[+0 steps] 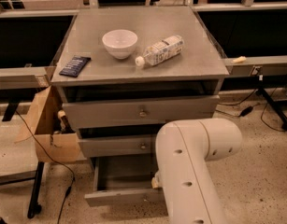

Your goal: Open bottom drawer

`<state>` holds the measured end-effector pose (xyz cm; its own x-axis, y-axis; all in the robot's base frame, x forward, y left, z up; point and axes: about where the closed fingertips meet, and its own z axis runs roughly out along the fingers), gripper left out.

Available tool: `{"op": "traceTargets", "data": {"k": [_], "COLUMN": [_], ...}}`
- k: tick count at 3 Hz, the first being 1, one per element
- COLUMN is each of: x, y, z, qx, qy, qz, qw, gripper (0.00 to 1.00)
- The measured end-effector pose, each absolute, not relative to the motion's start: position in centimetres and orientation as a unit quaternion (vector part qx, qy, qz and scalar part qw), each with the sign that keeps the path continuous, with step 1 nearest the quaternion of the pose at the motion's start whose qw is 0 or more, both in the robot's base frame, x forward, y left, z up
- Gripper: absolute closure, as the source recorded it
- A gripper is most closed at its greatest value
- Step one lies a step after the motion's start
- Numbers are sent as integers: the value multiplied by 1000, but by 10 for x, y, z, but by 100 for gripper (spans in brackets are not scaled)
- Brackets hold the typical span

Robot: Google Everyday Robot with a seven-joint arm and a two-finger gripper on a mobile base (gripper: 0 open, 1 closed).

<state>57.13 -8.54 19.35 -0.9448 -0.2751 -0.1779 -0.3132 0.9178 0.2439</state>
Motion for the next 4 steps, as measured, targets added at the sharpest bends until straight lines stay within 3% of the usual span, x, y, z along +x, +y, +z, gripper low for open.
{"op": "traceTargets", "data": {"k": [4], "x": [570], "y": [-99], "z": [193], "qx": [-133], "qy": [977], "qz": [144], "qw": [85], "gripper": [100]}}
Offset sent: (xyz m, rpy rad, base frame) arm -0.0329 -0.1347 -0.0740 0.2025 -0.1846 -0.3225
